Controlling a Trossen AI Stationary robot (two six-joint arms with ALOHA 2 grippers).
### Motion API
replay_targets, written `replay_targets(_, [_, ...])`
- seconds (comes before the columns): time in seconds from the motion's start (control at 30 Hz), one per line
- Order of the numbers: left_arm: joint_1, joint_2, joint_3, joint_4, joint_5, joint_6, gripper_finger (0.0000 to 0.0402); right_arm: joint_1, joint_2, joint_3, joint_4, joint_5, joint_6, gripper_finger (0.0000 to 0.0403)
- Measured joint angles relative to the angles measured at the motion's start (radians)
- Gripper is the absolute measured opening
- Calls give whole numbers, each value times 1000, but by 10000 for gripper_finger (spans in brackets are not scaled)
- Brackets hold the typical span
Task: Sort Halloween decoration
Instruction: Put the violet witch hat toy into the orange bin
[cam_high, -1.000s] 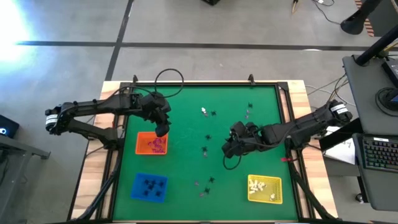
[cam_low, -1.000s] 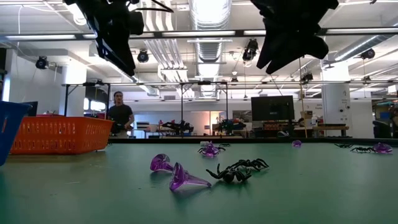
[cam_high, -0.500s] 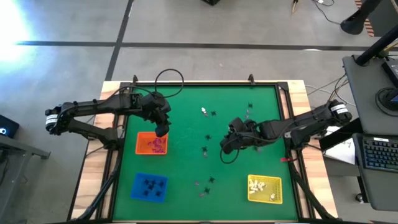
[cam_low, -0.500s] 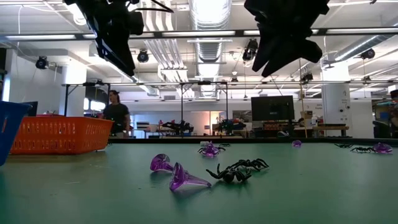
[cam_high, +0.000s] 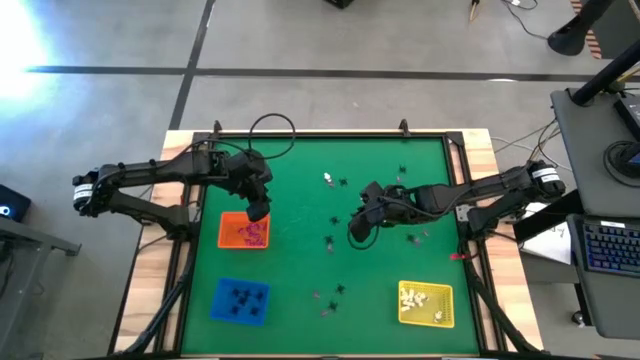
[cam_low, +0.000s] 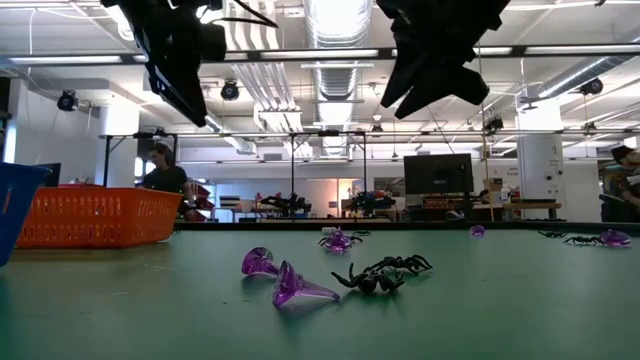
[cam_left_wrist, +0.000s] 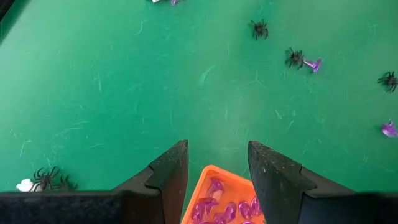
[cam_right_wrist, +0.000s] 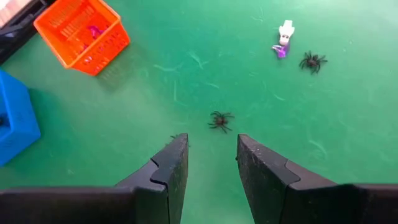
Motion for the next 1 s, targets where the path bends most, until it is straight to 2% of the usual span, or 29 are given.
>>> replay_targets(0.17, [0,4,-24,74,4,0,149,-2,0,0,9,-1,-4,128])
replay_targets(0.4, [-23,64,-39,246,112,20,149,-2,0,0,-2,-1,-11,128])
replay_targets(0.7, [-126,224,-39,346,113,58,149,-2,-30,0,-54,-1,-12,128])
replay_targets(1.0, [-145,351,-38,544,145,35,149,-2,-70,0,-53,3,21,128])
